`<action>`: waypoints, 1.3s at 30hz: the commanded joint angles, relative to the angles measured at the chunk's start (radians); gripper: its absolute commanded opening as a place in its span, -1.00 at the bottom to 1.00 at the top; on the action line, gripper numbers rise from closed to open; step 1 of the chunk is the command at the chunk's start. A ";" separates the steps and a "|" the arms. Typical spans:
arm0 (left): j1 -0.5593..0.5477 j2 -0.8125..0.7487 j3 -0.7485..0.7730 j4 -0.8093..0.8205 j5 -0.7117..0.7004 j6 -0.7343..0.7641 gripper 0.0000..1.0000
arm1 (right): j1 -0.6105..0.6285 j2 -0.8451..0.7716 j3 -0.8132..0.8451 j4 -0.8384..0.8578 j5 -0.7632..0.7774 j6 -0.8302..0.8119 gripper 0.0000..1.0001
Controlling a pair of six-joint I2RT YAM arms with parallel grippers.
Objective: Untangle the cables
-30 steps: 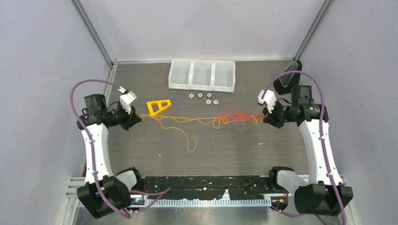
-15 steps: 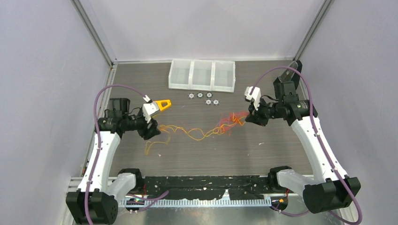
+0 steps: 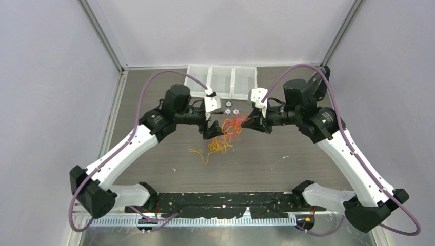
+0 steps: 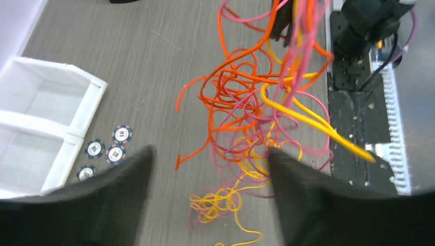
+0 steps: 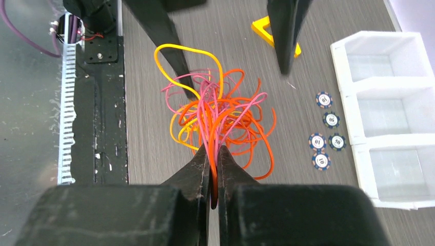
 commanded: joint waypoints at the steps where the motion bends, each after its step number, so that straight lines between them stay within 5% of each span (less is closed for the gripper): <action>1: -0.035 0.064 0.078 0.071 -0.001 -0.067 -0.14 | 0.024 0.007 0.068 0.055 0.024 0.056 -0.89; 2: -0.031 0.063 0.092 0.034 -0.006 -0.044 -0.63 | 0.021 0.009 0.077 0.044 0.061 0.045 -0.89; 4: 0.023 0.030 0.057 -0.034 0.016 -0.016 -1.00 | -0.007 -0.006 0.073 -0.011 0.095 0.018 -0.89; 13: 0.468 -0.169 -0.097 -0.060 0.145 -0.100 -1.00 | -0.352 -0.054 -0.056 -0.158 0.180 -0.211 -0.89; 26: 0.965 -0.116 -0.066 -0.249 0.151 0.091 -1.00 | -0.793 0.090 -0.069 -0.350 0.159 -0.561 -0.89; 37: 1.020 -0.103 -0.047 -0.393 0.190 0.276 -1.00 | -0.792 0.164 0.007 -0.491 -0.002 -0.585 -0.90; 38: 0.996 -0.098 -0.031 -0.454 0.212 0.323 -0.86 | -0.781 0.164 0.027 -0.507 -0.018 -0.579 -0.89; 39: 0.954 -0.097 -0.014 -0.505 0.225 0.356 -0.25 | -0.743 0.161 0.037 -0.514 -0.045 -0.554 -0.89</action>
